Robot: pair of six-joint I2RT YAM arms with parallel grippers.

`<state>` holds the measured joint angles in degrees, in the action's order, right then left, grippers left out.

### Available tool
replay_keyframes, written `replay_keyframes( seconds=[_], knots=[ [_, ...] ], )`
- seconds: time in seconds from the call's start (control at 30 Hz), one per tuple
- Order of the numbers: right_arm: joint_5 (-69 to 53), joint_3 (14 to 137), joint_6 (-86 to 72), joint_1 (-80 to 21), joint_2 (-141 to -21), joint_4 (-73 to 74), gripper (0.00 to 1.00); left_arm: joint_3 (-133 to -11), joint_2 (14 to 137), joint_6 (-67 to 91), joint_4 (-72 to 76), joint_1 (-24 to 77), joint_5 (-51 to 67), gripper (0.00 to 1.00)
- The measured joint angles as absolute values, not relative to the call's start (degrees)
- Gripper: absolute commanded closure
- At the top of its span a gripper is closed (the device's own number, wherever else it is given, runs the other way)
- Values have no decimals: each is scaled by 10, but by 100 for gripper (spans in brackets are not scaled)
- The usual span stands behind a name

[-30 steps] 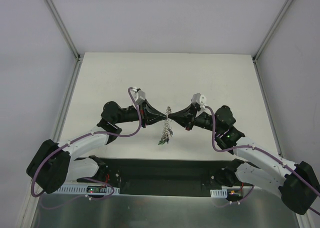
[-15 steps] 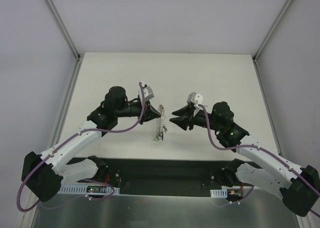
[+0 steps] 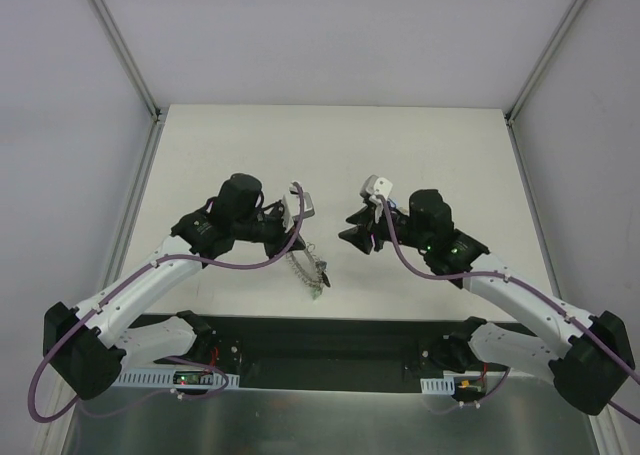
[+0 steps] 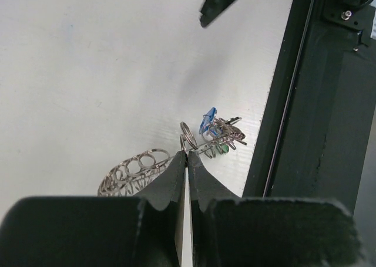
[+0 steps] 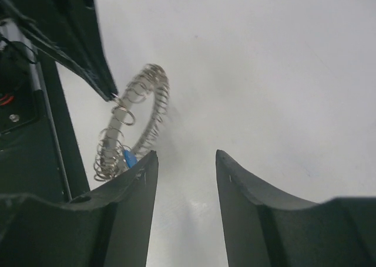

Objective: Put the keys on the keyring

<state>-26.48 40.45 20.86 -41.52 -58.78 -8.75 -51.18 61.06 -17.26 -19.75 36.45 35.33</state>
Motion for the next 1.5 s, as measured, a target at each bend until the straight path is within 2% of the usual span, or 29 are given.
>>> replay_keyframes(
  seconds=[0.27, 0.47, 0.73, 1.1, 1.5],
  knots=[
    [-140, 455, 187, -356, -644, 11, 49, -509, 604, -193, -215, 364, 338, 100],
    [-53, 506, 165, -286, -739, 77, 52, -462, 567, -188, -173, 364, 335, 100],
    [-16, 551, 158, -209, -864, 129, 71, -444, 558, -179, -140, 364, 288, 100],
    [-2, 633, 262, -212, -973, 170, 72, -441, 556, -176, -128, 364, 258, 100],
    [75, 714, 344, -250, -1064, 216, 76, -441, 556, -176, -127, 364, 249, 100]
  ],
)
